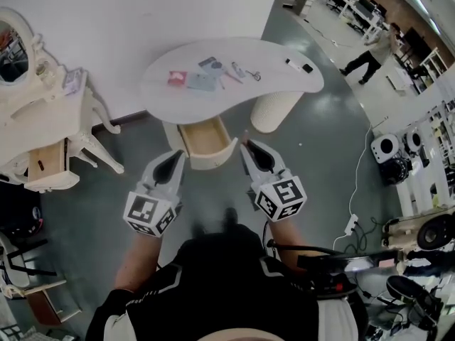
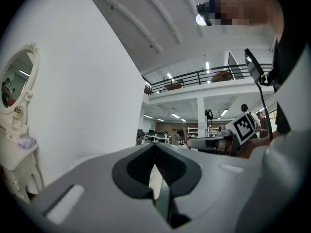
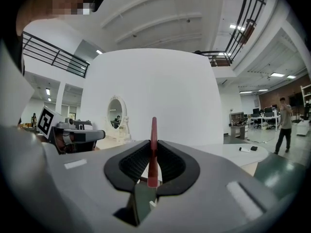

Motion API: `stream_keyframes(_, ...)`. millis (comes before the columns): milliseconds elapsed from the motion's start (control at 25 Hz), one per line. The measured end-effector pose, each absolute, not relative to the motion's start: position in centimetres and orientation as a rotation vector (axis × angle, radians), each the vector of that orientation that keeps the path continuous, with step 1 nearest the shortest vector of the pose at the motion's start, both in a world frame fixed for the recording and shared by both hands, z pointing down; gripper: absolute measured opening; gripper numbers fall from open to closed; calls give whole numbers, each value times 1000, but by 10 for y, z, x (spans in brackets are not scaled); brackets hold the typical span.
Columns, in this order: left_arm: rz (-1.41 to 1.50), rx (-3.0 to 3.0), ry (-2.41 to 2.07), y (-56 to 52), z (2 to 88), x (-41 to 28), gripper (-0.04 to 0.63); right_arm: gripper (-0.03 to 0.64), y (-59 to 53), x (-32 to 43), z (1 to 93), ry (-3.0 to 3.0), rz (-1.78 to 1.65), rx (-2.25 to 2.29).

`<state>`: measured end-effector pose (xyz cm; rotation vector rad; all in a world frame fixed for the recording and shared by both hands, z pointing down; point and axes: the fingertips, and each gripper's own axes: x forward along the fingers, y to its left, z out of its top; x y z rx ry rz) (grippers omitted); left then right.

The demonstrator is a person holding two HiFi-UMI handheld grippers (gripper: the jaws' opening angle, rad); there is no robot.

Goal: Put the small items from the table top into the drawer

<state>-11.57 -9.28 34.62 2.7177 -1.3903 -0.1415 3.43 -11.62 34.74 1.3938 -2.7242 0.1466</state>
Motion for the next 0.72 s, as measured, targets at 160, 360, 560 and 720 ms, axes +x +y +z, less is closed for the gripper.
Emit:
stream_keyframes(160, -140, 2713, -1394, -105, 348, -113, 0, 49, -128, 32, 349, -2737, 149, 1364)
stream_keyframes(360, -117, 2715, -1424, -130, 345, -108, 0, 49, -157, 34, 351, -2769, 162, 1343)
stream_keyframes(560, -87, 2723, -1452, -159, 337, -98, 0, 49, -190, 42, 344, -2798, 133, 1328)
stream_keyframes(720, -75, 2715, -1475, -184, 331, -92, 0, 49, -217, 49, 340, -2817, 137, 1318)
